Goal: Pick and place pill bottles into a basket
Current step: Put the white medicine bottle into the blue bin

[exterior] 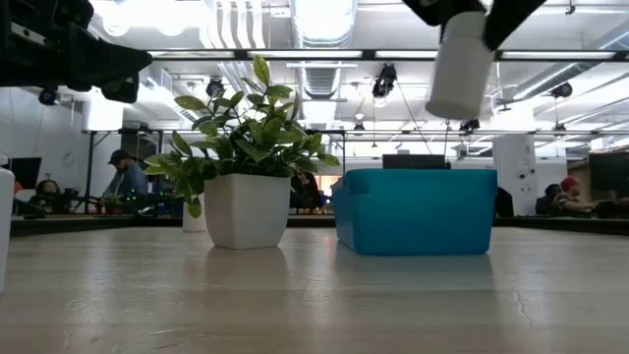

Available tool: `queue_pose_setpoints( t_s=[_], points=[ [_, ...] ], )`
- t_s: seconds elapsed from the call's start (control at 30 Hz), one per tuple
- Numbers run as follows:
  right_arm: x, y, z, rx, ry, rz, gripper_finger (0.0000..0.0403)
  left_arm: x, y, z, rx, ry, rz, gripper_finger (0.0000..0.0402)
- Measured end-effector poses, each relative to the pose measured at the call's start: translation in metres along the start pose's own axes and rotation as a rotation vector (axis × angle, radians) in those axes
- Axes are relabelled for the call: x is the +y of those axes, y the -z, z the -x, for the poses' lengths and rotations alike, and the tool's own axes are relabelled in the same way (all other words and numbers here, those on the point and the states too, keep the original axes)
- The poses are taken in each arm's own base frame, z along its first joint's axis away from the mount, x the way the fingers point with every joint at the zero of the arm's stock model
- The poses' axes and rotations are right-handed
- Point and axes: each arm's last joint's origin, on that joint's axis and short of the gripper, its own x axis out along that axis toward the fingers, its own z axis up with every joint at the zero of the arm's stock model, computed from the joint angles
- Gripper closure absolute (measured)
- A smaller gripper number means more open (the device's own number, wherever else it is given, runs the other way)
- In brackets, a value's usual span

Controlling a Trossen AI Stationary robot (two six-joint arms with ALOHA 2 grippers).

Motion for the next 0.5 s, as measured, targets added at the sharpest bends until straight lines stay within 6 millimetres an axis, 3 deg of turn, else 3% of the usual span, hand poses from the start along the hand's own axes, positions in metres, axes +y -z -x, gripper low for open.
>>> queue_pose_setpoints(
  t_s=[0.5],
  points=[
    [-0.083, 0.025, -0.011, 0.074, 0.017, -0.066, 0.0253, 0.000, 0.000, 0.000, 0.000, 0.000, -0.002, 0.0402]
  ],
)
